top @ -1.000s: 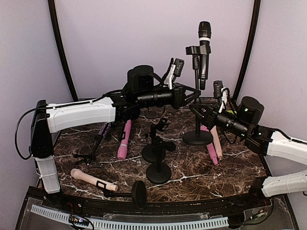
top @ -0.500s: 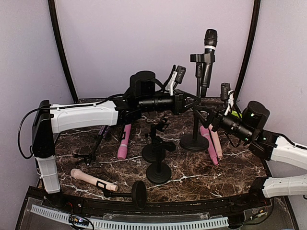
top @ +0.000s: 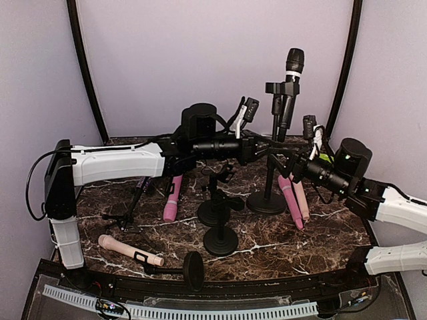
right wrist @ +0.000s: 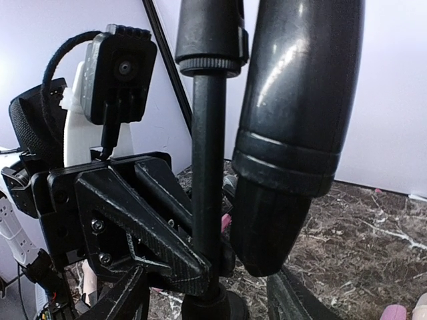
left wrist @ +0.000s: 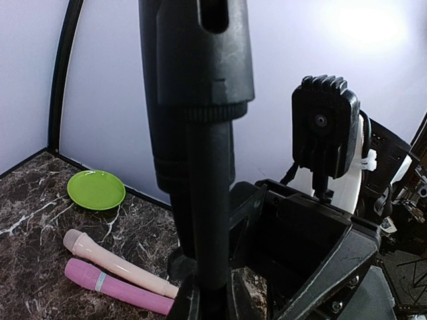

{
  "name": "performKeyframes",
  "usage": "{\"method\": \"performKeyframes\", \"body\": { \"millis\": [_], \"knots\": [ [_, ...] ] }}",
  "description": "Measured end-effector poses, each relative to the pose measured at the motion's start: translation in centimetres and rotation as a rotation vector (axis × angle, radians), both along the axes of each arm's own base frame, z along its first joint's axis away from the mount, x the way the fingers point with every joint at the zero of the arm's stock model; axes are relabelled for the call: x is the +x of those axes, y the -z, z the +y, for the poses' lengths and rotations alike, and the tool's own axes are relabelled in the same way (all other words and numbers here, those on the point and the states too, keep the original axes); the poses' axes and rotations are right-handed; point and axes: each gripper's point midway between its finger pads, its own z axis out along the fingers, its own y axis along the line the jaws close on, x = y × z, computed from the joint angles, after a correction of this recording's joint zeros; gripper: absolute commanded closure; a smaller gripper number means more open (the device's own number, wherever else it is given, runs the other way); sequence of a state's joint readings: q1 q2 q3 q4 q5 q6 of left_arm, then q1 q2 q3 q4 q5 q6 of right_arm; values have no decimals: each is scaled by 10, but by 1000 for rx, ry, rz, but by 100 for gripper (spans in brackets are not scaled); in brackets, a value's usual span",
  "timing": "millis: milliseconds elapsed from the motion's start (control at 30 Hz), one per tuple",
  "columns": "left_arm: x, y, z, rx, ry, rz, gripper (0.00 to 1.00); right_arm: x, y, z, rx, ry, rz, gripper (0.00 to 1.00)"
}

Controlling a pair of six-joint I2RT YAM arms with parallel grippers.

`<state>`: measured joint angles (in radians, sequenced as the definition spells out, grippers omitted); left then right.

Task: Remove the microphone from the stand
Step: Pass from the left arm to the right

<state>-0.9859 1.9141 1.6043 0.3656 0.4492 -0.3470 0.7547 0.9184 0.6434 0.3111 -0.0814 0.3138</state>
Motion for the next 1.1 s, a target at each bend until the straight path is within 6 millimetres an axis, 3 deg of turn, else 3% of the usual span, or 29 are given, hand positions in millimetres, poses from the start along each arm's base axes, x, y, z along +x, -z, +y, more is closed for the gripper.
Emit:
{"method": "performKeyframes", "body": {
  "millis": [267, 733, 1100],
  "knots": [
    [2, 8, 1, 17, -10, -4, 100, 1, 7, 1, -24, -1, 22, 41],
    [-4, -7, 12, 0, -20, -37, 100, -9, 9, -1, -36, -42, 44, 43],
    [-6, -8, 15, -3, -18, -39, 100, -11, 16, 16, -49, -124, 81, 50]
  ]
}}
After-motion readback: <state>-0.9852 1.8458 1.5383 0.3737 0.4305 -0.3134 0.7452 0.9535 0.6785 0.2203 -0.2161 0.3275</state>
